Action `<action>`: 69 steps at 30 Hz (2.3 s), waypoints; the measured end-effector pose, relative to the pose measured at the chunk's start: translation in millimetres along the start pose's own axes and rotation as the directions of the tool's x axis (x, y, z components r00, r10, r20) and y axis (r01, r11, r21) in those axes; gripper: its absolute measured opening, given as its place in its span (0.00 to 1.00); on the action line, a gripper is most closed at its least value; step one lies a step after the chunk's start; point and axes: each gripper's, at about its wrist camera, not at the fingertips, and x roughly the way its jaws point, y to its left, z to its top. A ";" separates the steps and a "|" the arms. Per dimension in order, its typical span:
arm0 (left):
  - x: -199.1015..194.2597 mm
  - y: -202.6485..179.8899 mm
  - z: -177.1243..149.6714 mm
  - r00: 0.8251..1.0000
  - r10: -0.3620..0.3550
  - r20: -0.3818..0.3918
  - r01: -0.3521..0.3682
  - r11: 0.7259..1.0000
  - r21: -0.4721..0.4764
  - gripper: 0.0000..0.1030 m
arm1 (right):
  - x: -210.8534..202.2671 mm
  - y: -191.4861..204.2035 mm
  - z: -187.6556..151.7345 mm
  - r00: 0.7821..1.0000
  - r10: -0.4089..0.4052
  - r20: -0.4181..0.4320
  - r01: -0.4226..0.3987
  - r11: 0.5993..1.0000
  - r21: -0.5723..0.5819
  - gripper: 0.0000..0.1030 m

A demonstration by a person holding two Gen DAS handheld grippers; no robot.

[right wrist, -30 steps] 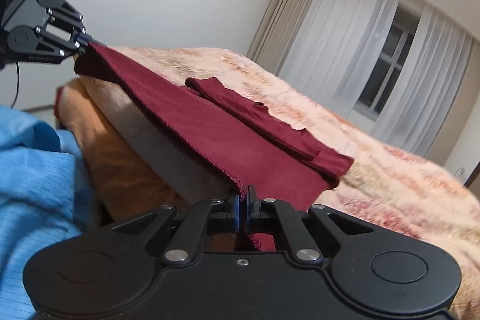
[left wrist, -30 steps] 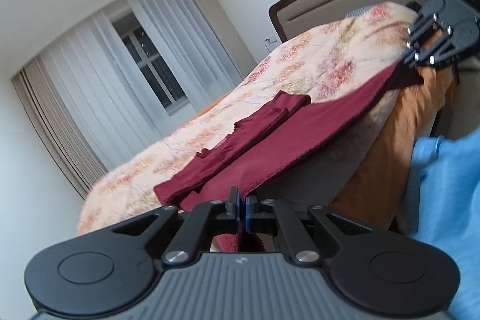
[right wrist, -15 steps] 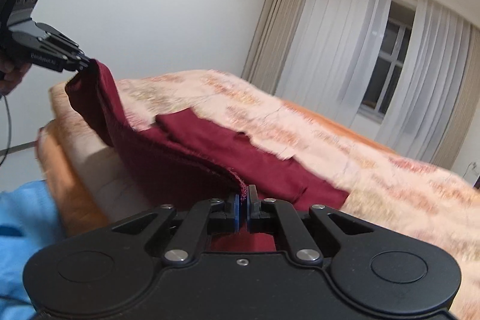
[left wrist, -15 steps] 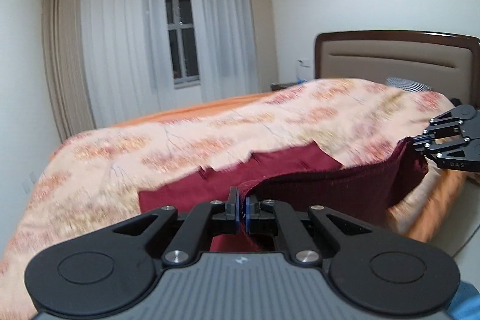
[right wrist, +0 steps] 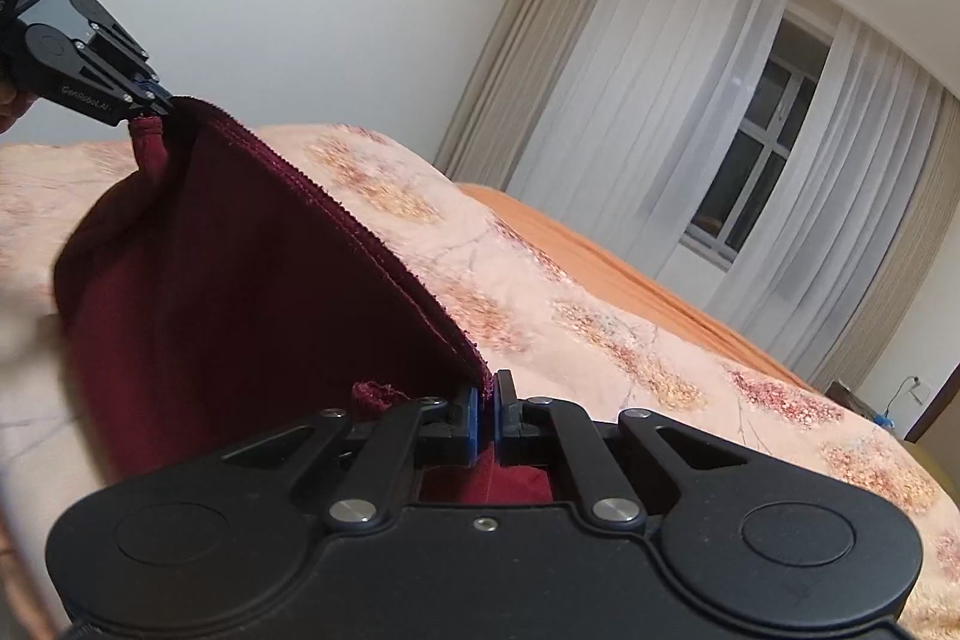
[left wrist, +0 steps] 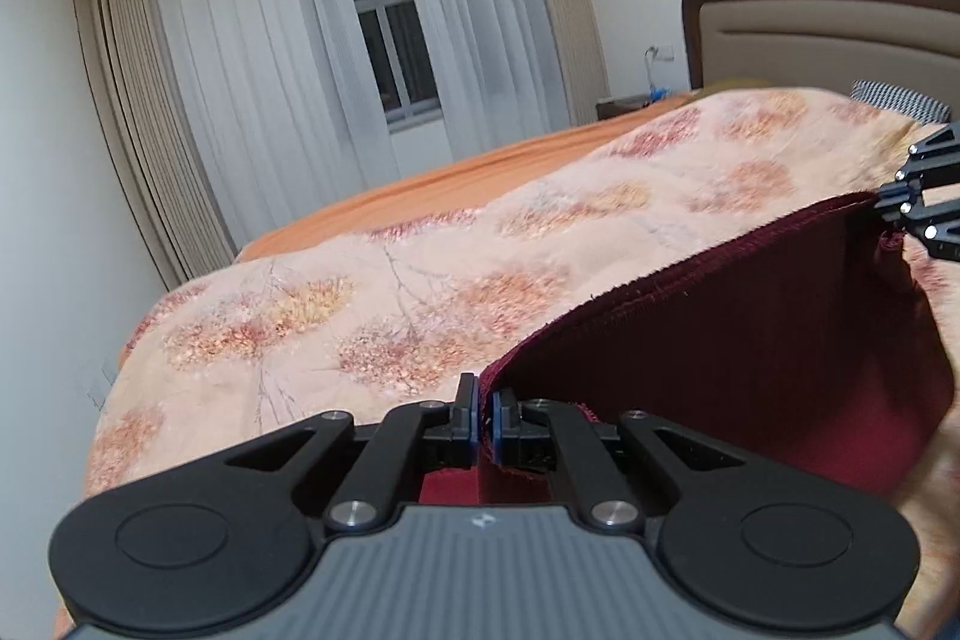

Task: Fold small clothes

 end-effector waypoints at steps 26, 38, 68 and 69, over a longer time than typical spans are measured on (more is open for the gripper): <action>125.4 84.5 -31.7 0.965 -0.250 -0.078 0.239 0.962 -0.129 0.94 | 198.6 -25.3 -65.5 0.969 0.119 -0.218 -0.072 0.975 0.209 0.06; 104.2 141.1 -44.3 0.961 -0.268 -0.074 0.231 0.918 -0.323 0.99 | 209.4 -27.4 -64.2 0.961 0.117 -0.251 -0.061 0.974 0.219 0.17; 121.3 0.0 -62.8 0.995 0.000 -0.098 -0.012 0.992 -0.123 0.98 | 159.6 -80.9 -88.5 0.988 0.120 -0.093 -0.052 0.843 0.536 0.99; 120.0 1.2 -62.8 0.996 0.005 -0.087 -0.017 0.991 -0.129 0.98 | 153.1 -79.6 -88.5 0.991 0.103 -0.081 -0.046 0.851 0.523 0.99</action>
